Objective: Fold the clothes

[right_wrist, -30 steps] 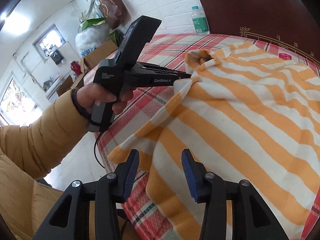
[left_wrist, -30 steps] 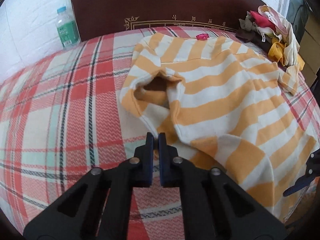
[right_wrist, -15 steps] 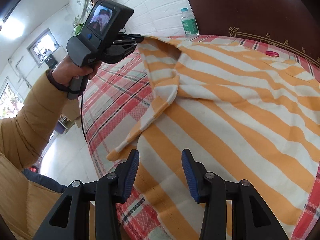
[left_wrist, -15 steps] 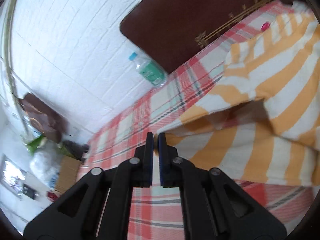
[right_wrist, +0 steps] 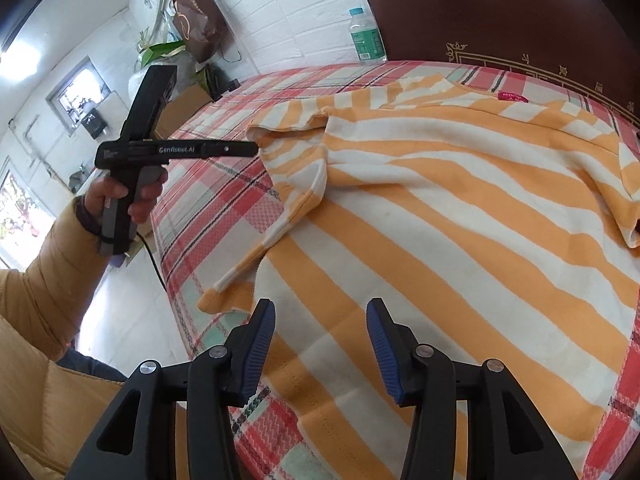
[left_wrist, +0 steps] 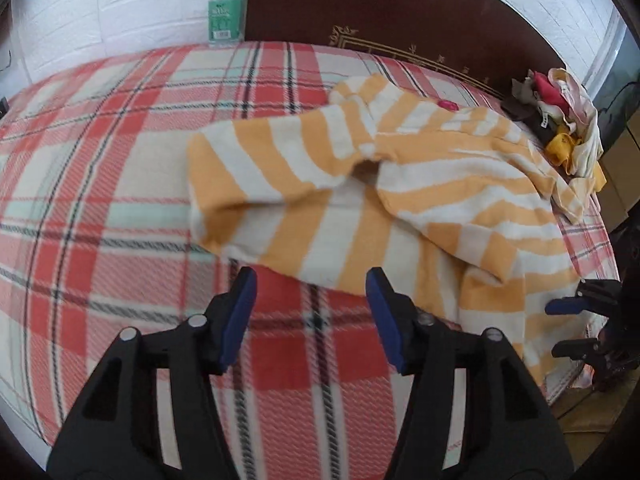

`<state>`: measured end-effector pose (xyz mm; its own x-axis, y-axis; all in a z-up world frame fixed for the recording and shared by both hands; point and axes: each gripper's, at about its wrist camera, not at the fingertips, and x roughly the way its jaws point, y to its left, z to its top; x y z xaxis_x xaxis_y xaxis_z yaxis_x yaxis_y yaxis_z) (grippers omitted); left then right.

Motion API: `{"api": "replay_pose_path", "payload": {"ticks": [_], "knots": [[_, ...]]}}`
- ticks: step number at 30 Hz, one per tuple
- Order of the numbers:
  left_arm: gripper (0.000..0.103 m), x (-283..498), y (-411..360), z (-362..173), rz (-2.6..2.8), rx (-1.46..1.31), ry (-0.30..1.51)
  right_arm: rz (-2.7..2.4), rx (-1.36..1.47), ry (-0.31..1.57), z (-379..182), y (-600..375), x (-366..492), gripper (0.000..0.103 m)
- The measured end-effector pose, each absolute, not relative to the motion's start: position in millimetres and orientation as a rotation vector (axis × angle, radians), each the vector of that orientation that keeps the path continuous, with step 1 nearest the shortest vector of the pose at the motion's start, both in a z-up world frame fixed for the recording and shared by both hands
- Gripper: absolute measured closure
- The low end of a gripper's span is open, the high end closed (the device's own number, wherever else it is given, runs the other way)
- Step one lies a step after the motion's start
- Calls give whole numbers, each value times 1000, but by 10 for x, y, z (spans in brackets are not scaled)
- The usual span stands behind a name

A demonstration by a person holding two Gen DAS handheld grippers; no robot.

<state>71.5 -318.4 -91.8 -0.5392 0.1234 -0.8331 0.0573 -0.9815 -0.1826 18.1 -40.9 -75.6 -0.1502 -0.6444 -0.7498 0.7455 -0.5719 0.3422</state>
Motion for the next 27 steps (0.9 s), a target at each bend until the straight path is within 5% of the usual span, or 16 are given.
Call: {"api": "replay_pose_path", "payload": {"ticks": [8,9,10,13,18,24,26,27], "knots": [[33,656,-2577,-1196,2732,-1457,-312,-1858,1154,138,-786,-460,197,54],[45,602,-2546,-1205,2748,-1455,-282,-1859,1155,137,-785,-458,199,54],[70,568,-2512,-1201,2753,-1446,-251,-1862,1155,136,-783,-456,202,54],[90,533,-2496,-1139,2756,-1435,-219,-1870,1152,133,-771,-450,206,54],[92,548,-2636,-961,2958,-1484,206,-1886,1147,129,-747,-408,206,54],[91,563,-3120,-803,3138,-1569,985,-1888,1146,118,-748,-375,190,54],[84,562,-3247,-880,3116,-1648,1262,-1894,1146,109,-749,-357,176,54],[68,576,-3305,-904,3108,-1688,1301,-1897,1146,105,-749,-348,169,54]]}}
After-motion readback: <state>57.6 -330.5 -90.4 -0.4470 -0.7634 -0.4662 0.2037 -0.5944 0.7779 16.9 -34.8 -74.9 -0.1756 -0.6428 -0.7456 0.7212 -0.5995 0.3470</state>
